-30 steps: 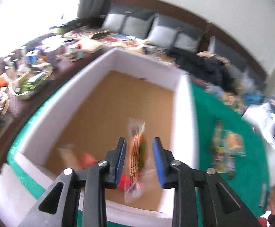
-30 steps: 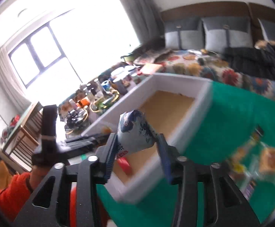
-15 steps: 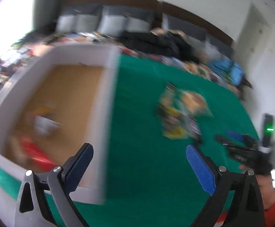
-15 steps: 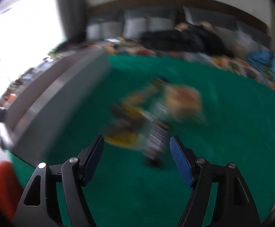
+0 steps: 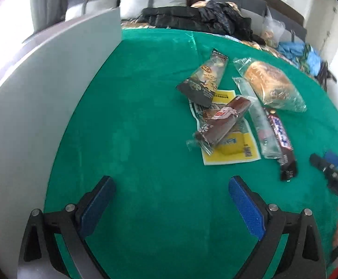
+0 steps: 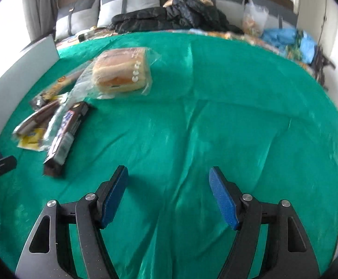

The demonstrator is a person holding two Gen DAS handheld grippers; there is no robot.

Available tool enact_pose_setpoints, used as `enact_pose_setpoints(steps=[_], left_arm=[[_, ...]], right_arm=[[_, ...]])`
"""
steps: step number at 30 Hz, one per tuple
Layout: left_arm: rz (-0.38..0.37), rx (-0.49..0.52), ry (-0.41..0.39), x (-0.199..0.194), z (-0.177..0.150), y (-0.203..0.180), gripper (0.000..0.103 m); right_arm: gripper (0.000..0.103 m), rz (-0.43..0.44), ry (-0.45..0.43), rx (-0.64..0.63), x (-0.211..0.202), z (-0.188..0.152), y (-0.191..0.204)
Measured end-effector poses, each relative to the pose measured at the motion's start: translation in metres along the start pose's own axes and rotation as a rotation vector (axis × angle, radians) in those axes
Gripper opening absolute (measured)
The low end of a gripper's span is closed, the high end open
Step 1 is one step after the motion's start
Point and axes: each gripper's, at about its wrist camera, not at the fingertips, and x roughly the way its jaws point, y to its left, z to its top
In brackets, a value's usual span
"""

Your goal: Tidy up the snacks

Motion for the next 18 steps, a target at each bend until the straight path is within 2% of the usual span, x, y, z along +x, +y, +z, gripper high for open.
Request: enact_pose_setpoints(steps=[3, 5, 8, 18], left_arm=[[0.03, 0.053, -0.018, 0.006, 0.0, -0.006, 0.098], [0.028, 0.051, -0.03, 0.008, 0.002, -0.004, 0.099], [0.034, 0.046, -0.026, 0.009, 0.003, -0.003, 0.103], [0.036, 0.042, -0.026, 0.01, 0.005, -0.003, 0.103]], right_arm=[[0.083, 0.001, -0.002, 0.007, 0.002, 0.001, 0.0], [0.087, -0.004, 0.005, 0.018, 0.005, 0.004, -0.001], [0.089, -0.009, 0.009, 0.022, 0.009, 0.007, -0.001], [0.092, -0.019, 0.012, 0.033, 0.011, 0.007, 0.001]])
